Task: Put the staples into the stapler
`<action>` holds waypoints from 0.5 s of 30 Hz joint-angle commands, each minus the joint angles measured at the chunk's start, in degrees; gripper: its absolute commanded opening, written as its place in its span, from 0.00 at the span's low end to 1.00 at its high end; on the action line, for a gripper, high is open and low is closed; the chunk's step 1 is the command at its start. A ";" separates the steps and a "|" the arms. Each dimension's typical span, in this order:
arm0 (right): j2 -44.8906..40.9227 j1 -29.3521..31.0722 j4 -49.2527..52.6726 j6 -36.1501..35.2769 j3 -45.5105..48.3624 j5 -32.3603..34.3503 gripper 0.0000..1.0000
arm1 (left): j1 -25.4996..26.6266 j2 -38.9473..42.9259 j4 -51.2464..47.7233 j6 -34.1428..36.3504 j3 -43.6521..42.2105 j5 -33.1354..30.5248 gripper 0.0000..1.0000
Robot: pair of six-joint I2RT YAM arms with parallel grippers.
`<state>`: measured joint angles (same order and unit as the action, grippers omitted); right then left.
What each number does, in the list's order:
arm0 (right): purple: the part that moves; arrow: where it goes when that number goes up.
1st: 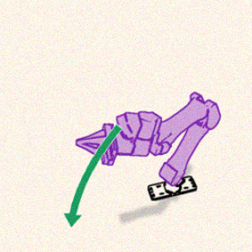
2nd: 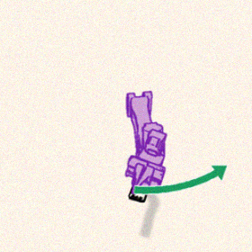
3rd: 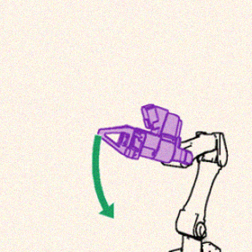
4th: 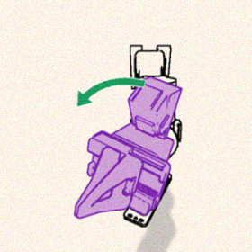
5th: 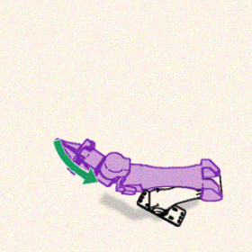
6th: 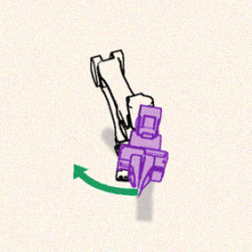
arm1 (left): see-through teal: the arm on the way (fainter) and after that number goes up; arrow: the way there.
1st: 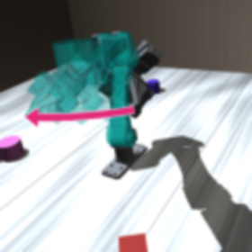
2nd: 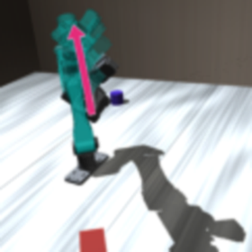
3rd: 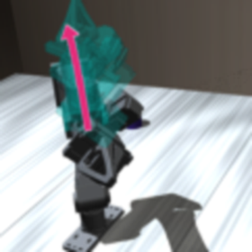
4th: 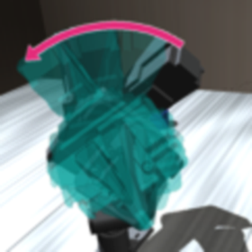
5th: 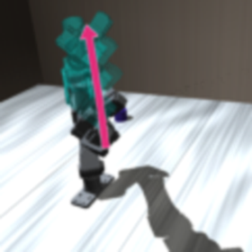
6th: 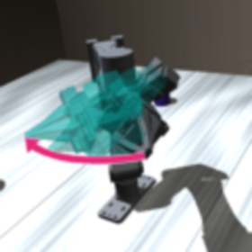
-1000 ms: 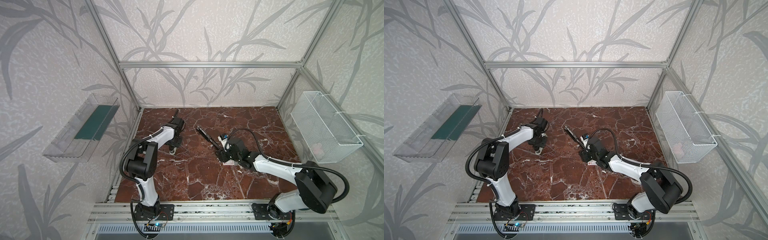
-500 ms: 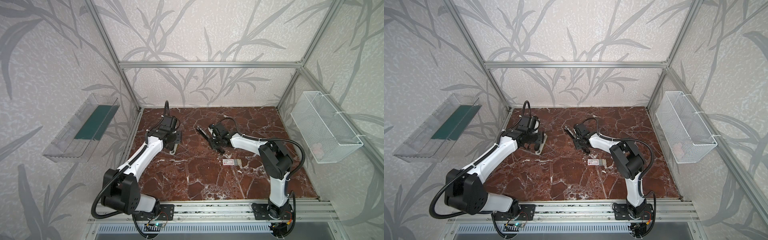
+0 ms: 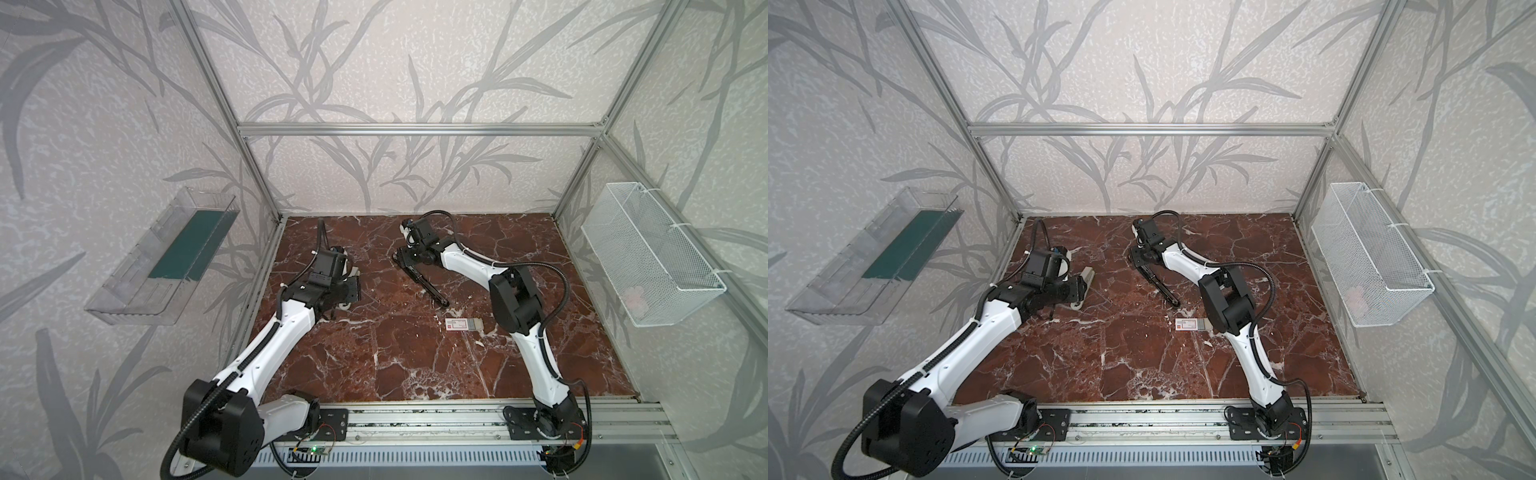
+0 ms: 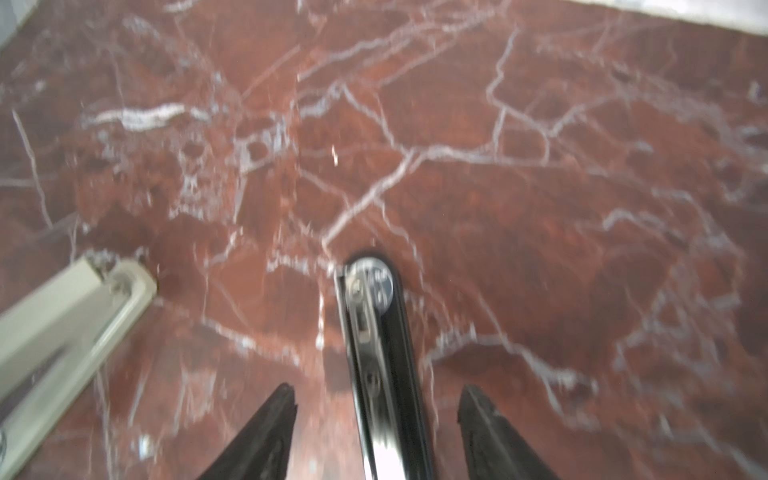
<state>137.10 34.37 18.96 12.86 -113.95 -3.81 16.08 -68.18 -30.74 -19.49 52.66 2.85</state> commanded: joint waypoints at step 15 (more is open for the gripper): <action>11.19 6.60 20.53 -1.63 -18.50 -28.31 0.61 | -0.33 0.54 0.70 -1.10 -0.58 -1.86 0.59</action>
<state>150.87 37.60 33.93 13.63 -134.78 -24.29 16.05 -67.59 -30.44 -20.58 51.48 2.55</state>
